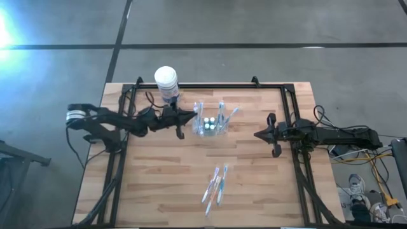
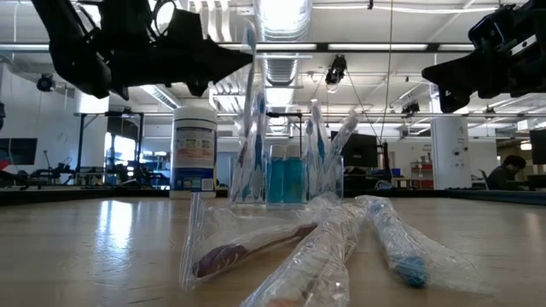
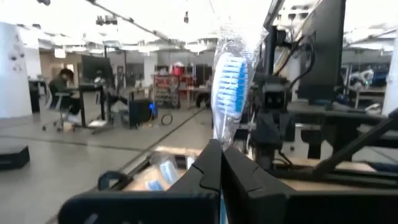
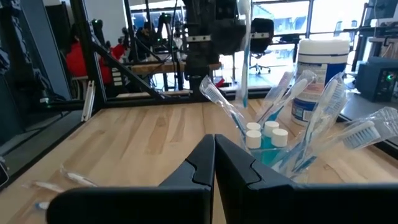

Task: Pick & Place toothbrushing station
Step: Put the blue toothbrush into the transparent bin organizer

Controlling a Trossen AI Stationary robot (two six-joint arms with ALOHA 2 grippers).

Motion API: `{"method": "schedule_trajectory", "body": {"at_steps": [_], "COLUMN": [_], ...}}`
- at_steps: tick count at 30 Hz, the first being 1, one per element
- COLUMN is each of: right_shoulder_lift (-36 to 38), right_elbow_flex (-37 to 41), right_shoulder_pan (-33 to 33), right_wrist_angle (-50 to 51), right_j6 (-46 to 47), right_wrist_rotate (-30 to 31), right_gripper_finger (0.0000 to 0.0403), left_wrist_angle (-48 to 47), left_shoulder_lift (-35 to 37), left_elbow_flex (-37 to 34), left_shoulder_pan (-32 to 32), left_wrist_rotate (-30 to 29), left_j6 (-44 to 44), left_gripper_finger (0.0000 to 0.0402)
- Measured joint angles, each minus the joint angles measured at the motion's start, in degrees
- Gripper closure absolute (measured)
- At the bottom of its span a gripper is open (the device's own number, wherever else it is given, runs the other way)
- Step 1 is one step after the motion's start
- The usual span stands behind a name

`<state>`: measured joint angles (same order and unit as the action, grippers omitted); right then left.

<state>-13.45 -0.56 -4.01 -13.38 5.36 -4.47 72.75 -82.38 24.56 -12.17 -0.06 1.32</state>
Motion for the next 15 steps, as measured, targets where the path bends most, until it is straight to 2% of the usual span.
{"method": "schedule_trajectory", "body": {"at_steps": [15], "right_shoulder_lift": [-0.23], "right_elbow_flex": [0.00], "right_shoulder_pan": [0.00], "right_wrist_angle": [-0.20], "right_j6": [0.00], "right_wrist_rotate": [0.00], "right_gripper_finger": [0.0394], "left_wrist_angle": [8.59], "left_shoulder_lift": [-12.16], "left_elbow_flex": [-0.20], "left_shoulder_pan": [-1.76], "left_wrist_rotate": [-1.35], "left_j6": [3.14], "left_gripper_finger": [0.0401]}}
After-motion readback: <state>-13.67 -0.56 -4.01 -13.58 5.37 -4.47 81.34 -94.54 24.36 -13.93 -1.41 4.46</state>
